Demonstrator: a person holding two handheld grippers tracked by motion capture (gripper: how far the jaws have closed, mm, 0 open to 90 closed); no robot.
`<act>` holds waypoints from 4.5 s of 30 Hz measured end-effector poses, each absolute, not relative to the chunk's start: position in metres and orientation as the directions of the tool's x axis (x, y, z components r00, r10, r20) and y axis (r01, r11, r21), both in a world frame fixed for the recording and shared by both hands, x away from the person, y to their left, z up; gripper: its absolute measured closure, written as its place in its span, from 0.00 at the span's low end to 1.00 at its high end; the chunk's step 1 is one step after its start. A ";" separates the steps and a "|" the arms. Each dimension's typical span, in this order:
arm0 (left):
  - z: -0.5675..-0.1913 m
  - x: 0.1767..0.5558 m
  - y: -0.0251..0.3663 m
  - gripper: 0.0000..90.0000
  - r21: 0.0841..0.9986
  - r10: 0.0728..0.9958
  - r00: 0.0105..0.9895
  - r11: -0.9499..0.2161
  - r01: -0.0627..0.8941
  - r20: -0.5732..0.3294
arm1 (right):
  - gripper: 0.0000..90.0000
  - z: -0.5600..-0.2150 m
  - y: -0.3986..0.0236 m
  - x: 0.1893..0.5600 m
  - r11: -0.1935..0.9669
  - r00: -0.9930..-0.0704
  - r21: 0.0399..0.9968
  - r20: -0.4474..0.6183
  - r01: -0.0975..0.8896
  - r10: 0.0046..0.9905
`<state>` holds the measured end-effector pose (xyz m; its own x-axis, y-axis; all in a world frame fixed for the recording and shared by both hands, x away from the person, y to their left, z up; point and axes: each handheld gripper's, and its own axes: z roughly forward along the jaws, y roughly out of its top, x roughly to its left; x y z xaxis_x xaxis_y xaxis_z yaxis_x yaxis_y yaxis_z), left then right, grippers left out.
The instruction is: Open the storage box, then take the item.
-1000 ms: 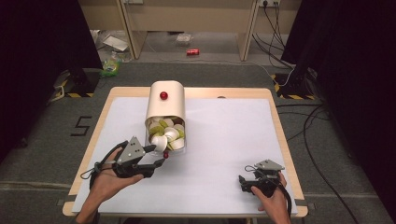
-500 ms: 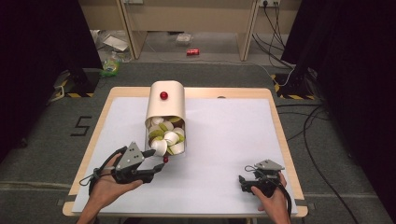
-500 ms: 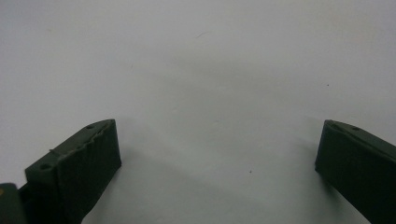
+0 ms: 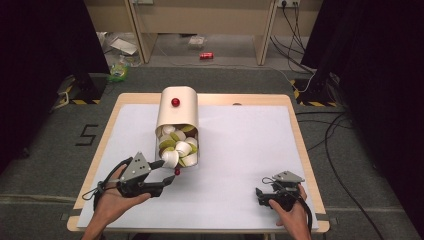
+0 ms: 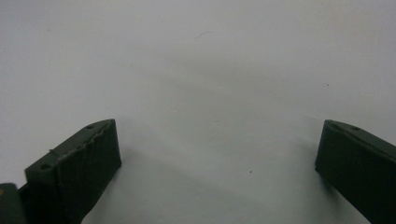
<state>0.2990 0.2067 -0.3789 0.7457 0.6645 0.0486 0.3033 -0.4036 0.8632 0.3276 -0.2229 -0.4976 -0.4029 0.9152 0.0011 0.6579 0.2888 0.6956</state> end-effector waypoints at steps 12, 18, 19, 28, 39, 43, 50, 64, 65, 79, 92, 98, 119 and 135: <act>-0.369 0.301 0.213 0.43 0.880 0.685 0.726 -0.376 0.291 0.053 | 0.00 -0.498 -0.223 0.328 0.290 -0.404 0.696 0.001 0.657 0.915; -0.366 0.305 0.215 0.42 0.885 0.700 0.712 -0.363 0.292 0.053 | 0.00 -0.498 -0.223 0.328 0.288 -0.403 0.696 0.001 0.658 0.915; -0.365 0.306 0.215 0.42 0.886 0.703 0.709 -0.361 0.290 0.055 | 0.00 -0.498 -0.223 0.328 0.288 -0.403 0.696 0.002 0.658 0.915; -0.364 0.313 0.215 0.41 0.887 0.711 0.701 -0.355 0.294 0.053 | 0.00 -0.498 -0.223 0.328 0.287 -0.402 0.695 0.003 0.659 0.915; -0.368 0.323 0.211 0.41 0.884 0.713 0.700 -0.352 0.307 0.041 | 0.00 -0.498 -0.223 0.328 0.288 -0.403 0.696 0.002 0.658 0.915; -0.370 0.325 0.211 0.41 0.884 0.714 0.699 -0.352 0.307 0.041 | 0.00 -0.498 -0.223 0.328 0.288 -0.402 0.696 0.002 0.658 0.915; -0.377 0.327 0.210 0.42 0.888 0.718 0.696 -0.339 0.311 0.031 | 0.00 -0.498 -0.223 0.328 0.288 -0.403 0.695 0.003 0.659 0.915; -0.384 0.331 0.209 0.44 0.887 0.721 0.693 -0.328 0.324 0.013 | 0.00 -0.498 -0.223 0.328 0.289 -0.403 0.695 0.002 0.659 0.915; -0.385 0.332 0.209 0.44 0.889 0.721 0.693 -0.324 0.323 0.011 | 0.00 -0.498 -0.223 0.328 0.289 -0.403 0.695 0.002 0.659 0.915; -0.379 0.338 0.204 0.44 0.869 0.706 0.708 -0.364 0.334 0.024 | 0.00 -0.498 -0.223 0.328 0.291 -0.405 0.695 0.000 0.657 0.914; -0.377 0.341 0.195 0.44 0.860 0.691 0.722 -0.386 0.333 0.030 | 0.00 -0.498 -0.223 0.328 0.291 -0.405 0.695 0.000 0.657 0.914; -0.382 0.345 0.194 0.47 0.852 0.699 0.715 -0.375 0.365 0.002 | 0.00 -0.498 -0.223 0.328 0.289 -0.403 0.695 0.002 0.659 0.915; -0.373 0.343 0.198 0.48 0.865 0.713 0.701 -0.359 0.350 0.012 | 0.00 -0.498 -0.223 0.328 0.291 -0.405 0.695 0.000 0.657 0.914; -0.373 0.350 0.194 0.48 0.873 0.723 0.690 -0.345 0.344 0.014 | 0.00 -0.498 -0.223 0.328 0.290 -0.404 0.695 0.001 0.658 0.915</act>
